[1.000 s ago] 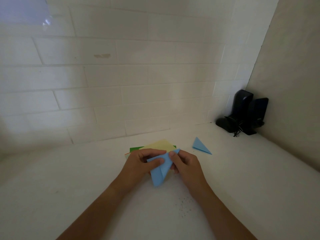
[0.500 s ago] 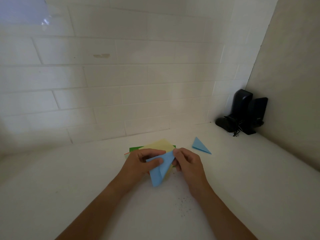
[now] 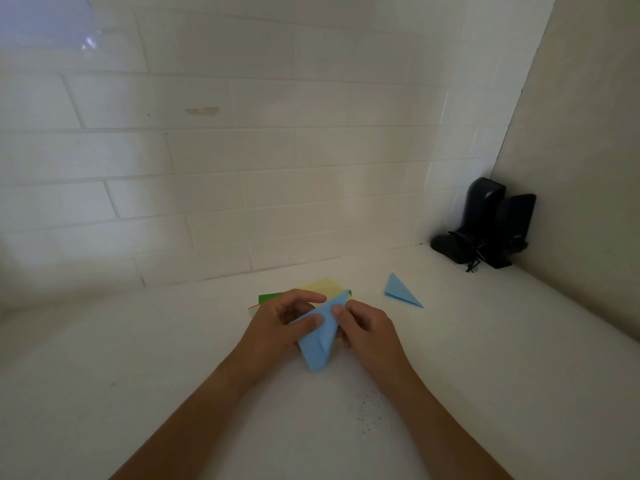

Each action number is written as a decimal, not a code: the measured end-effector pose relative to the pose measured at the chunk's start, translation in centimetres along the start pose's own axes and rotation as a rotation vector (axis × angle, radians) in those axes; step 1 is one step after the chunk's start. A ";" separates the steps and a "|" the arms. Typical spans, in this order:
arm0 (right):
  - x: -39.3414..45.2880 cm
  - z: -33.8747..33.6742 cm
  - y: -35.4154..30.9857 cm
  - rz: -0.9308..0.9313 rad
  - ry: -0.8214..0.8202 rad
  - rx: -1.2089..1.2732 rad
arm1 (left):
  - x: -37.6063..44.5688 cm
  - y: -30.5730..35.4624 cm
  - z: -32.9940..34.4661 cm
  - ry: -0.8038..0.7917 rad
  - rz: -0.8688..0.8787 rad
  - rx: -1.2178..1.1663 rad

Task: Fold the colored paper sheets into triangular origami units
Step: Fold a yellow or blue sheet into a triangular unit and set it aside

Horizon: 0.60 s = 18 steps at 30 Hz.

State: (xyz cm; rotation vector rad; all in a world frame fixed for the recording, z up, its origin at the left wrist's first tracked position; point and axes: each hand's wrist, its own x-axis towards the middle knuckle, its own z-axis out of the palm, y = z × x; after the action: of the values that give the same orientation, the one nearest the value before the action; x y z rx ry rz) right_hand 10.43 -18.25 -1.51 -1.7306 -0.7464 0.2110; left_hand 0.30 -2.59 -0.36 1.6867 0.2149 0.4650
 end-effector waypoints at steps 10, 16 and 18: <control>-0.1 0.1 0.4 -0.140 -0.250 -0.129 | 0.2 0.2 0.4 0.011 -0.031 0.069; -0.1 0.1 0.5 -0.134 -0.286 -0.136 | 0.0 0.3 0.6 0.054 -0.048 0.108; -0.1 0.1 0.4 -0.132 -0.280 -0.139 | 0.1 0.2 0.5 0.072 -0.071 0.064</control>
State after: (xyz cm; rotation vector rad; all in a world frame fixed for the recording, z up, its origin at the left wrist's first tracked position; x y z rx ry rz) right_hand 10.42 -18.25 -1.91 -1.7953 -1.0987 0.3210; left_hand 0.60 -3.08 -0.20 1.7207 0.3439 0.4703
